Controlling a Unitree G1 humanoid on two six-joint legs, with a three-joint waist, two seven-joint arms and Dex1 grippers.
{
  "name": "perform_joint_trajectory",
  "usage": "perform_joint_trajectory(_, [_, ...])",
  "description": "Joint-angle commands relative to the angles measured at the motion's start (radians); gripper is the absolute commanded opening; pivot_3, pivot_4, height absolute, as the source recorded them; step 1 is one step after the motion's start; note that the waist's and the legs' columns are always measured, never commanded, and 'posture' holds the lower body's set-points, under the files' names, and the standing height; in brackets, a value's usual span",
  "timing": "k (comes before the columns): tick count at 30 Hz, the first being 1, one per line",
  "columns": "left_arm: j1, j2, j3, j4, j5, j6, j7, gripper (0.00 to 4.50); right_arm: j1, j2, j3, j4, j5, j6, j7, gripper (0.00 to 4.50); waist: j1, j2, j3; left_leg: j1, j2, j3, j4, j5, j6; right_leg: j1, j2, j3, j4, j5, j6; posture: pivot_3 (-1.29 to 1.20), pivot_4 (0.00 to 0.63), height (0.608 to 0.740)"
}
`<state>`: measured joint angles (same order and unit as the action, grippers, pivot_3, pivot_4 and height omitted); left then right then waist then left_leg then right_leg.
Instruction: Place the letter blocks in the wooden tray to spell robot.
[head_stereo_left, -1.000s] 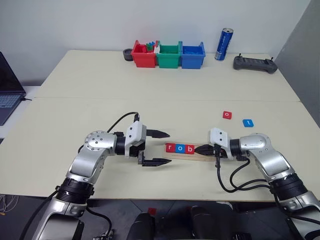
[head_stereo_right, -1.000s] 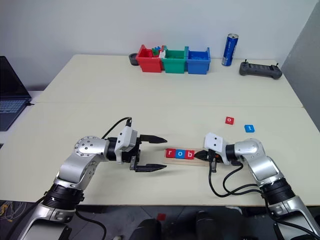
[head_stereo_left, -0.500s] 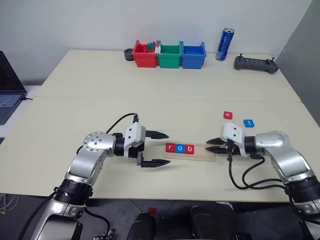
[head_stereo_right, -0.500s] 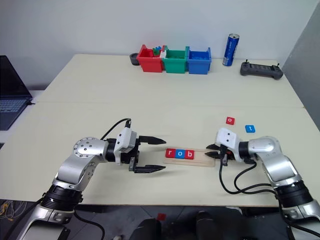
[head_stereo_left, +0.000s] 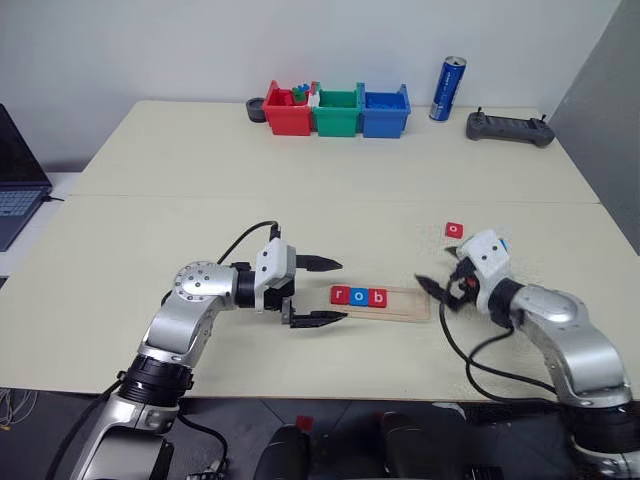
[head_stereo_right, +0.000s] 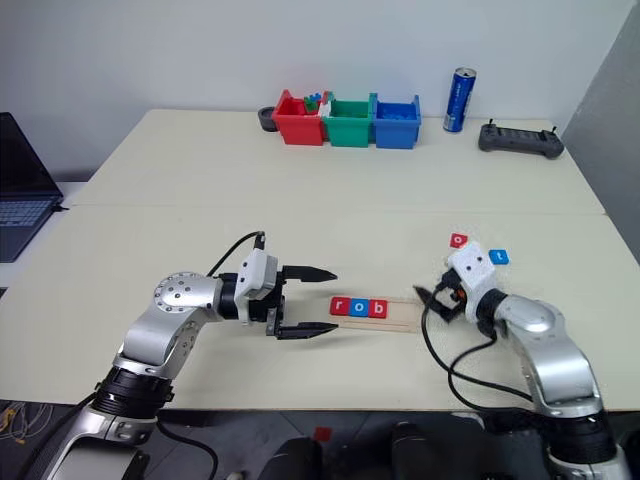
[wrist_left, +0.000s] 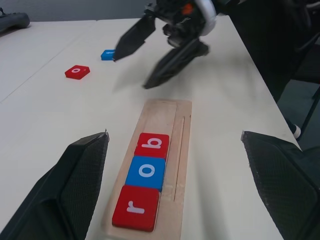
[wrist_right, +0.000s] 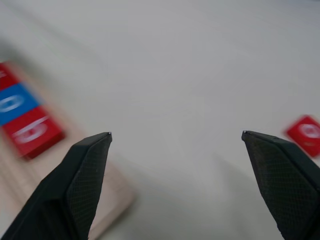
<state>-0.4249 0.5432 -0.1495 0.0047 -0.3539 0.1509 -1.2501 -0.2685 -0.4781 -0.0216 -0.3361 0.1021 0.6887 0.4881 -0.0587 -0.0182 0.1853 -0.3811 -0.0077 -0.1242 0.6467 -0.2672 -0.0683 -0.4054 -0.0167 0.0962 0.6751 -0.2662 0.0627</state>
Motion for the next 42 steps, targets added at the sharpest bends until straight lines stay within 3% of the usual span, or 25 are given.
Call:
perform_joint_trajectory(1, [-0.027,-0.005,0.016,-0.011,-0.016,0.002,0.006,4.5,-0.097,0.07,-0.039,0.083,-0.083,-0.014,-0.2,4.47,0.0,0.0,0.0,0.0,0.0,0.0,0.0,0.0,0.0,0.0,0.0,0.0,0.001,0.0,0.0,0.0,0.15,0.74])
perform_joint_trajectory(10, [-0.025,0.009,0.024,-0.018,-0.017,0.0,0.003,4.5,-0.245,0.238,-0.131,0.316,-0.097,0.024,-0.455,4.47,0.0,0.0,0.0,0.0,0.0,0.0,-0.001,0.0,0.0,0.0,0.0,0.0,0.0,0.0,-0.001,0.0,0.15,0.74])
perform_joint_trajectory(20, [-0.013,0.024,0.03,-0.037,-0.02,0.008,0.004,4.5,-0.337,0.326,-0.151,0.508,-0.064,-0.022,-0.518,4.47,-0.01,0.0,0.0,0.0,0.0,0.0,-0.001,0.0,0.0,-0.001,0.001,0.001,0.001,0.0,-0.001,0.0,0.15,0.74])
perform_joint_trajectory(34, [-0.014,0.031,0.028,-0.055,-0.022,0.022,-0.001,4.5,-0.416,0.356,-0.195,0.696,-0.031,-0.095,-0.587,4.47,-0.027,0.001,0.0,0.001,0.0,0.0,-0.001,0.0,0.0,-0.001,0.001,0.001,0.003,0.0,-0.001,0.0,0.15,0.74])
perform_joint_trajectory(37, [-0.019,0.03,0.027,-0.052,-0.022,0.022,-0.003,4.5,-0.424,0.357,-0.199,0.719,-0.033,-0.113,-0.606,3.88,-0.028,0.001,0.0,0.001,0.0,0.0,-0.001,0.0,0.0,-0.001,0.001,0.001,0.003,0.0,-0.001,0.0,0.15,0.74])
perform_joint_trajectory(42, [-0.018,0.031,0.026,-0.056,-0.022,0.025,-0.005,4.5,-0.425,0.355,-0.195,0.746,-0.031,-0.142,-0.6,2.07,-0.028,0.001,0.0,0.001,0.0,0.0,-0.001,0.0,0.0,-0.001,0.001,0.001,0.003,0.0,-0.001,0.0,0.15,0.74])
